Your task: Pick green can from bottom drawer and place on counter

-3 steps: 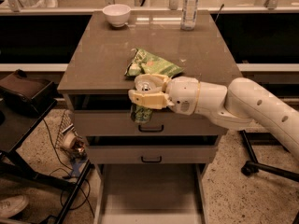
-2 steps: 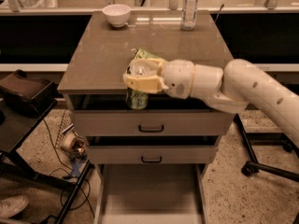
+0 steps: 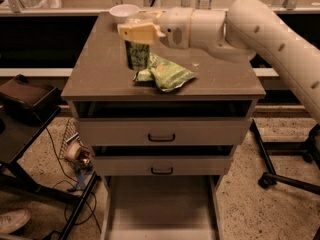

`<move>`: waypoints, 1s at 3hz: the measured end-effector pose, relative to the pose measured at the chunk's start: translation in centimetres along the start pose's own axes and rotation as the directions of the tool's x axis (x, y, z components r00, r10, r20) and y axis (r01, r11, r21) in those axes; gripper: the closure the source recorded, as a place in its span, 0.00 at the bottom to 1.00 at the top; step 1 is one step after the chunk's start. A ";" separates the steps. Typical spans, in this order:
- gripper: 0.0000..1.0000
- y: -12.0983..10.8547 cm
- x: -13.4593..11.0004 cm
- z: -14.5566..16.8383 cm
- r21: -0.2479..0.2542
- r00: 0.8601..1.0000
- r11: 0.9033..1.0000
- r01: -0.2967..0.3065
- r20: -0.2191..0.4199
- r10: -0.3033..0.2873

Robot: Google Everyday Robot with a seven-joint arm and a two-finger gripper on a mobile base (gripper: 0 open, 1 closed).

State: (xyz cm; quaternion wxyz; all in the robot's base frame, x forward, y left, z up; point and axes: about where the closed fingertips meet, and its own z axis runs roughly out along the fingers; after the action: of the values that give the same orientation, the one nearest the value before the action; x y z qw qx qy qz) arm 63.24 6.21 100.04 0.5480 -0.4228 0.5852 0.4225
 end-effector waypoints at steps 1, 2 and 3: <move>1.00 -2.8 -2.0 5.0 -0.023 0.999 0.999 -0.047 0.022 0.048; 1.00 -3.8 -1.3 9.1 -0.067 0.994 0.994 -0.084 0.061 0.089; 1.00 -3.8 -1.3 9.1 -0.067 0.994 0.994 -0.084 0.061 0.089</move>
Offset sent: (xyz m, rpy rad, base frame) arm 0.0879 0.1026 -0.0009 0.1429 0.0951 0.0838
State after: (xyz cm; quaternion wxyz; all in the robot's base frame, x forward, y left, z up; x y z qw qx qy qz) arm 69.56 13.83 100.86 0.5337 -0.4007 0.5710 0.4780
